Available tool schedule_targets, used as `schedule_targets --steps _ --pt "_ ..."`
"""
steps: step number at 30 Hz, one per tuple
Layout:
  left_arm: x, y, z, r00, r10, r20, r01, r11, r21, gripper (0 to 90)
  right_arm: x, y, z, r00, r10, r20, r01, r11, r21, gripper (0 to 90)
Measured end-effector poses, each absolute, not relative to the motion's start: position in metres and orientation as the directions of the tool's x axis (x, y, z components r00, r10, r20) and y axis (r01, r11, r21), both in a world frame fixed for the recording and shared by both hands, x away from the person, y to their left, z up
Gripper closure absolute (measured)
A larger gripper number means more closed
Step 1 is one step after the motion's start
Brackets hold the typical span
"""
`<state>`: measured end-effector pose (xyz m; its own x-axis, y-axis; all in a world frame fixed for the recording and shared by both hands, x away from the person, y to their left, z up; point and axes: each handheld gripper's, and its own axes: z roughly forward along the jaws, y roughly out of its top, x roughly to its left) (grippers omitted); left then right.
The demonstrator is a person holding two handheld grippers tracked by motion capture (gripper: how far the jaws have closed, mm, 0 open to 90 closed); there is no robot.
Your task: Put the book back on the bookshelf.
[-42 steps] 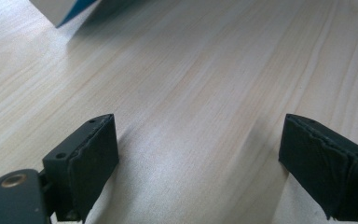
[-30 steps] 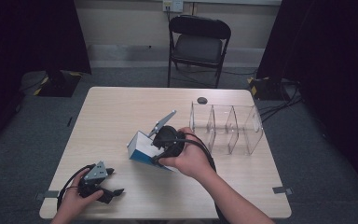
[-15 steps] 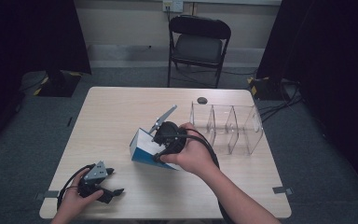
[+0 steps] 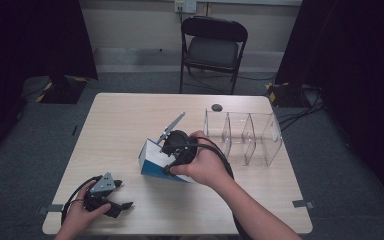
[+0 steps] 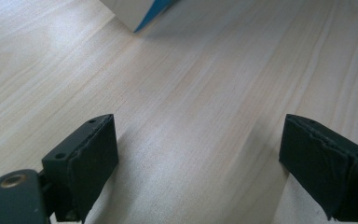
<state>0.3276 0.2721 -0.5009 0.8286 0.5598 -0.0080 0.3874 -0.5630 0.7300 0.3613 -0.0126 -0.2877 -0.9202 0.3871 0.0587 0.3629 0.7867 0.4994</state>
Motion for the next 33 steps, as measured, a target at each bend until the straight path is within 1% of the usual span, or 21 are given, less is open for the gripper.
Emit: schedule_targets --steps 5,18,23,29,33 --pt "0.327 0.272 -0.501 0.826 0.563 -0.013 0.393 -0.56 0.729 10.8 0.366 -0.012 -0.282 -0.921 0.384 0.067 0.365 0.79 0.493 61.0" --pt "0.328 0.272 -0.501 0.829 0.56 -0.007 0.387 -0.563 0.73 10.8 0.374 -0.002 -0.278 -0.925 0.378 0.036 0.341 0.786 0.516 60.1" --pt "0.328 0.272 -0.501 0.827 0.562 -0.012 0.391 -0.561 0.73 10.8 0.374 0.001 -0.278 -0.927 0.374 0.035 0.339 0.793 0.506 60.7" --pt "0.329 0.273 -0.501 0.829 0.559 -0.01 0.389 -0.564 0.728 10.8 0.369 0.001 -0.276 -0.927 0.369 0.059 0.351 0.806 0.477 61.1" --pt "0.329 0.273 -0.501 0.828 0.56 -0.013 0.392 -0.563 0.728 10.8 0.371 0.0 -0.271 -0.93 0.359 0.082 0.352 0.802 0.483 60.7"
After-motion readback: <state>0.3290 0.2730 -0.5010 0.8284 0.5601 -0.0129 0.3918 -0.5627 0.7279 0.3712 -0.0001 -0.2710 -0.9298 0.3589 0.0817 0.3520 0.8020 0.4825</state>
